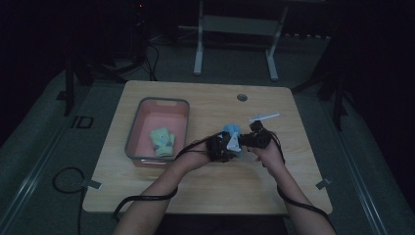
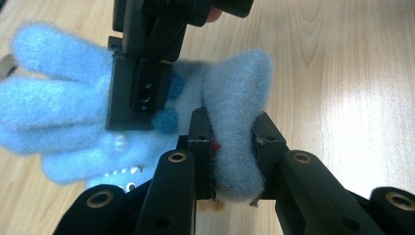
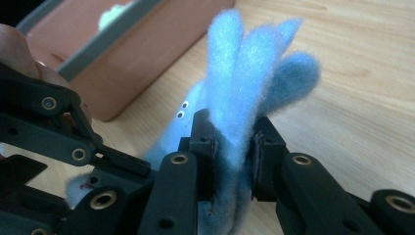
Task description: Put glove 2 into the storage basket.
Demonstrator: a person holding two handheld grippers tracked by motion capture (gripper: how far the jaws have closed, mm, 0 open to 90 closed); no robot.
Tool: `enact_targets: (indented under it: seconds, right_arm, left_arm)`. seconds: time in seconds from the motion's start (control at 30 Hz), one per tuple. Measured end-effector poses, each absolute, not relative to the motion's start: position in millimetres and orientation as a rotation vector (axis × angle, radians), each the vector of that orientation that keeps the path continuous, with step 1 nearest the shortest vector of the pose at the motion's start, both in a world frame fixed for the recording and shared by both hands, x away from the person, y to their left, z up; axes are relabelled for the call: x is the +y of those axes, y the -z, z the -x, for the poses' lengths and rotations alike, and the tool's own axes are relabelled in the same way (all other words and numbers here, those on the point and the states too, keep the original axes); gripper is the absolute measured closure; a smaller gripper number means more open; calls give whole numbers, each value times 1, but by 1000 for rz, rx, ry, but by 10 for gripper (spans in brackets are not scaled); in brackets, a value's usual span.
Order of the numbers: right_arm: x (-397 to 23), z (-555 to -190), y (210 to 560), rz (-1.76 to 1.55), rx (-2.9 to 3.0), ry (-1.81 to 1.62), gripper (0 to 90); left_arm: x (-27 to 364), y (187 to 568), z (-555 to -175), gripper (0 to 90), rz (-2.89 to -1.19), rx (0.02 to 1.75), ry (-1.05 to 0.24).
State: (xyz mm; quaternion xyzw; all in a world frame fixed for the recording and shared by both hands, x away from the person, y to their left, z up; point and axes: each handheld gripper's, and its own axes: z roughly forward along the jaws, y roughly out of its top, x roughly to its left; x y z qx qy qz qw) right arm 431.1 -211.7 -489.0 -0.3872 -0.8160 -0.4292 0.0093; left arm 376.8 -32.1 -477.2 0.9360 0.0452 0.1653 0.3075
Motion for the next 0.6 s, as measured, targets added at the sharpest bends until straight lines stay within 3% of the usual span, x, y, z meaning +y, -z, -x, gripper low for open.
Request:
enact_targets:
  seconds: [0.6]
  right_arm:
    - [-174, -435, 451, 1089, -2575, 1395, 757]
  left_arm:
    - [4, 437, -371, 756, -2493, 155, -502]
